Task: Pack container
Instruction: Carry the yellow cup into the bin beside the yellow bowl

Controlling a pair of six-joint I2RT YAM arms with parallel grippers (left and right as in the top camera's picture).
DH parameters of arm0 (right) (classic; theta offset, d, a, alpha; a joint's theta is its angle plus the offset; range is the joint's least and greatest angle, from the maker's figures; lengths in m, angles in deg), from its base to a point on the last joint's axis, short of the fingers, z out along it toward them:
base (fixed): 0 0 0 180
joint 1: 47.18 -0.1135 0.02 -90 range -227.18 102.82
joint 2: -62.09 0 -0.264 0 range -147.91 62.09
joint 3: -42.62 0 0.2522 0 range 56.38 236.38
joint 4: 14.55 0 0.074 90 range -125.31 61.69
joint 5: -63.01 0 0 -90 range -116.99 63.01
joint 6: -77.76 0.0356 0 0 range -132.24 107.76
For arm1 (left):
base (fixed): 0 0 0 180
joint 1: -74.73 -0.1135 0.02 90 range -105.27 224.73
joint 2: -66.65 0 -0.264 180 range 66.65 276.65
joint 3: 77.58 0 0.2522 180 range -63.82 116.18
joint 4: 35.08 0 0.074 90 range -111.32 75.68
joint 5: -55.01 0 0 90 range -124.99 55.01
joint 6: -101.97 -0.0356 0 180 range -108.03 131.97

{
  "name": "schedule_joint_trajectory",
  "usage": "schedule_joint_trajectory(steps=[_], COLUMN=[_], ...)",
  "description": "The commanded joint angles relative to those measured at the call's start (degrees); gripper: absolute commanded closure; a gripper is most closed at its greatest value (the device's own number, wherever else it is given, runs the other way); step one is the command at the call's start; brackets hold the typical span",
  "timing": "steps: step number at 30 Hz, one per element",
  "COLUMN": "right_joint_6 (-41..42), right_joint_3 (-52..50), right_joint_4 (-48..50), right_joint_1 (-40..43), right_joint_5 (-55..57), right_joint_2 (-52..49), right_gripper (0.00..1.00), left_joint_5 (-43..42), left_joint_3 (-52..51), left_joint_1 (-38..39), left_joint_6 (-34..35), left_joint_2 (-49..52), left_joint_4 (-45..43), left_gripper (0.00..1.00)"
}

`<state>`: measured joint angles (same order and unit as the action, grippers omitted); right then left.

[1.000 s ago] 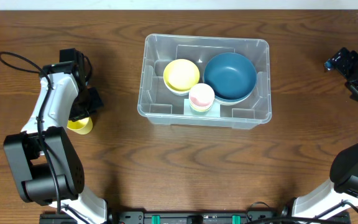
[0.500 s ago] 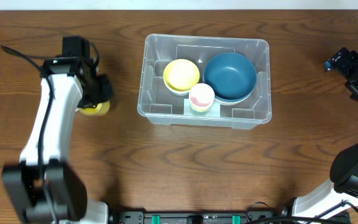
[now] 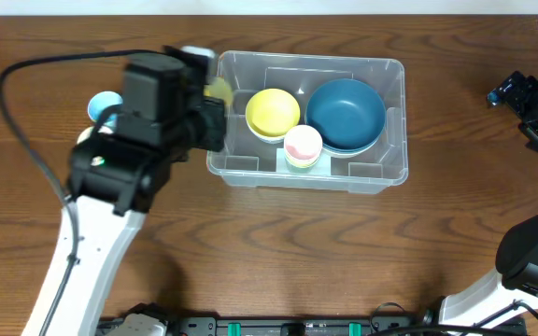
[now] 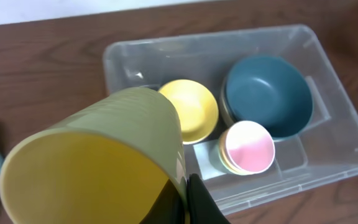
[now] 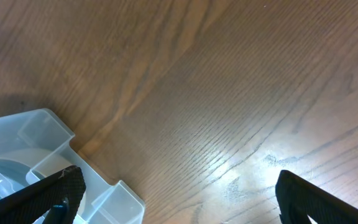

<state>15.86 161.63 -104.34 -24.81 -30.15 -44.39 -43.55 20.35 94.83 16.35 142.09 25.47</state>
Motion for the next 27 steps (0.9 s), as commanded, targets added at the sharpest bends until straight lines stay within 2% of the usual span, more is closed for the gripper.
schedule_joint_trajectory(steps=[1, 6, 15, 27], right_joint_6=[0.59, 0.59, 0.59, 0.59], right_joint_3=[-0.13, -0.13, -0.13, -0.13], right_joint_4=[-0.02, -0.02, -0.02, -0.02], right_joint_1=[0.11, 0.11, 0.13, 0.11], right_joint_5=[0.11, 0.11, 0.11, 0.11], right_joint_2=[0.42, 0.42, 0.42, 0.42], right_gripper=[0.01, 0.01, 0.01, 0.01], left_joint_5=[2.60, 2.64, 2.80, 2.80], left_joint_3=[0.28, 0.28, 0.28, 0.28], left_joint_1=[2.78, 5.75, 6.14, 6.14], left_joint_6=[-1.40, -1.40, -1.14, -1.14], left_joint_2=[4.83, 13.07, 25.44, 27.30], left_joint_4=[-1.36, -2.78, -0.15, 1.14], left_gripper=[0.94, 0.94, 0.94, 0.94])
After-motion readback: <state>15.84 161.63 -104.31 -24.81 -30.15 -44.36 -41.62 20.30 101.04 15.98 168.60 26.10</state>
